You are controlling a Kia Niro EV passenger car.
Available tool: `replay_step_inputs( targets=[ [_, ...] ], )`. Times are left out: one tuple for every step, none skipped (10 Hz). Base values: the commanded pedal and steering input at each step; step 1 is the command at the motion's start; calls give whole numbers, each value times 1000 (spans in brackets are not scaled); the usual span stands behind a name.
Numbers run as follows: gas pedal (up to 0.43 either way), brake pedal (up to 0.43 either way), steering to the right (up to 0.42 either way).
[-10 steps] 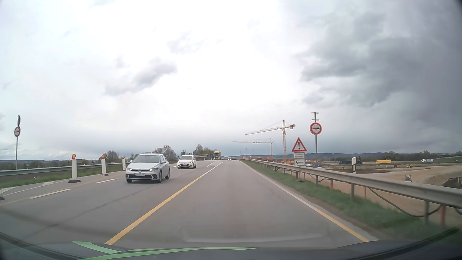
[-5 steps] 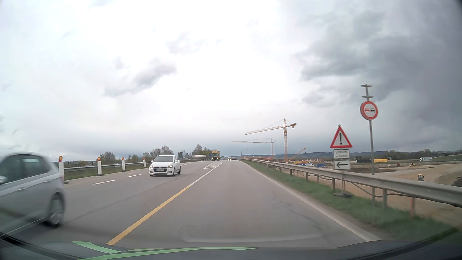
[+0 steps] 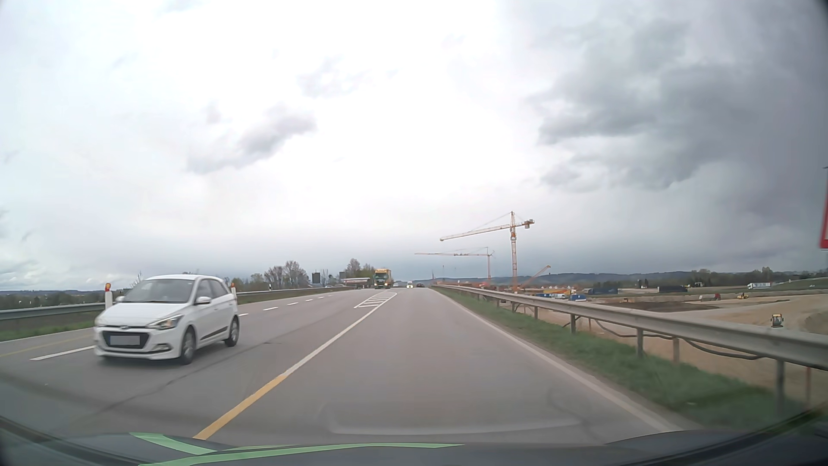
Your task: Follow the waypoints while adhering to traffic rules and regulations
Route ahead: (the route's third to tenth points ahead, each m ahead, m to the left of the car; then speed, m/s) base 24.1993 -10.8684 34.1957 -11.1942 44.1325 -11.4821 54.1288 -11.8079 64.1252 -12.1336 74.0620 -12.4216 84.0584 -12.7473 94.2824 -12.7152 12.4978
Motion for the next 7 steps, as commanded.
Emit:
replay_step_inputs(
  targets=[
    [169,0,0],
    [157,0,0],
    [157,0,0],
    [157,0,0],
    [150,0,0],
    [150,0,1],
    [138,0,0]
  ],
)
